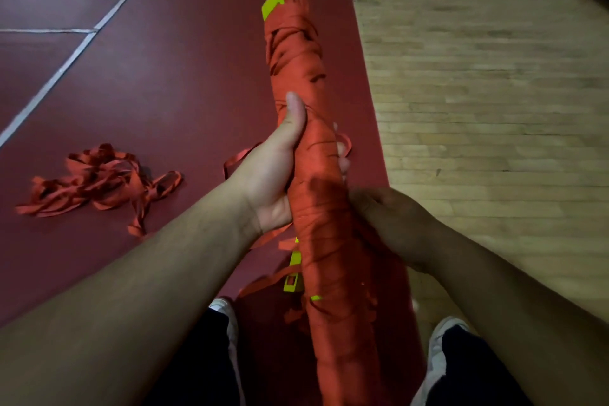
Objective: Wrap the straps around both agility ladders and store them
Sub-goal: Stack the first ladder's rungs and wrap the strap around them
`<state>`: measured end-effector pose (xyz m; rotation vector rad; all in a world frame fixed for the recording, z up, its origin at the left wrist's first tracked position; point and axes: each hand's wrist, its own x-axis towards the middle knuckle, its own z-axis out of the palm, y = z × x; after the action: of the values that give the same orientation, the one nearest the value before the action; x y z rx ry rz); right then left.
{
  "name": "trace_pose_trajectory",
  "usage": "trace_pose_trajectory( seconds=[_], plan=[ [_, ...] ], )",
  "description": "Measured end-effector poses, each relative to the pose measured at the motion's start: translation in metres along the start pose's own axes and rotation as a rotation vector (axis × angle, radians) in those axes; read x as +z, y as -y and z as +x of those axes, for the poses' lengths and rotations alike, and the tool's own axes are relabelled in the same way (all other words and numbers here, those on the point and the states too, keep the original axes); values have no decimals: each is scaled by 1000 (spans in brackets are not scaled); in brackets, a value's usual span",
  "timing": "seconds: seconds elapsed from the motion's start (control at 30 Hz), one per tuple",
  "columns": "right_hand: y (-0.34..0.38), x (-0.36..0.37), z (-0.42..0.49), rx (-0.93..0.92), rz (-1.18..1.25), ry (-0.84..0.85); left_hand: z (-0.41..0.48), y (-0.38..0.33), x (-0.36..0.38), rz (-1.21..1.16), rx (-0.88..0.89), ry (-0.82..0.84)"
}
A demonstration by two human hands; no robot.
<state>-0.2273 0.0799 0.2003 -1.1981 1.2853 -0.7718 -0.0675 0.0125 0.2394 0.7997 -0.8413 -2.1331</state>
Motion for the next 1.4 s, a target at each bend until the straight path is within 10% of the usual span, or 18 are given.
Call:
trace_pose_trajectory(
  seconds=[0.2, 0.4, 0.8, 1.2, 1.4],
  plan=[
    [13, 18, -8, 60, 275, 24, 2, -5, -11, 159, 80, -92],
    [4, 22, 3, -102, -525, -134, 0, 10, -3, 360, 169, -233],
    [8, -21, 3, -26, -391, 316, 5, -9, -30, 87, -53, -175],
    [2, -21, -2, -32, 91, 267, 4, -15, -40, 90, -19, -142],
    [1, -20, 1, -217, -68, 167, 4, -19, -42, 109, -8, -173]
  ],
)
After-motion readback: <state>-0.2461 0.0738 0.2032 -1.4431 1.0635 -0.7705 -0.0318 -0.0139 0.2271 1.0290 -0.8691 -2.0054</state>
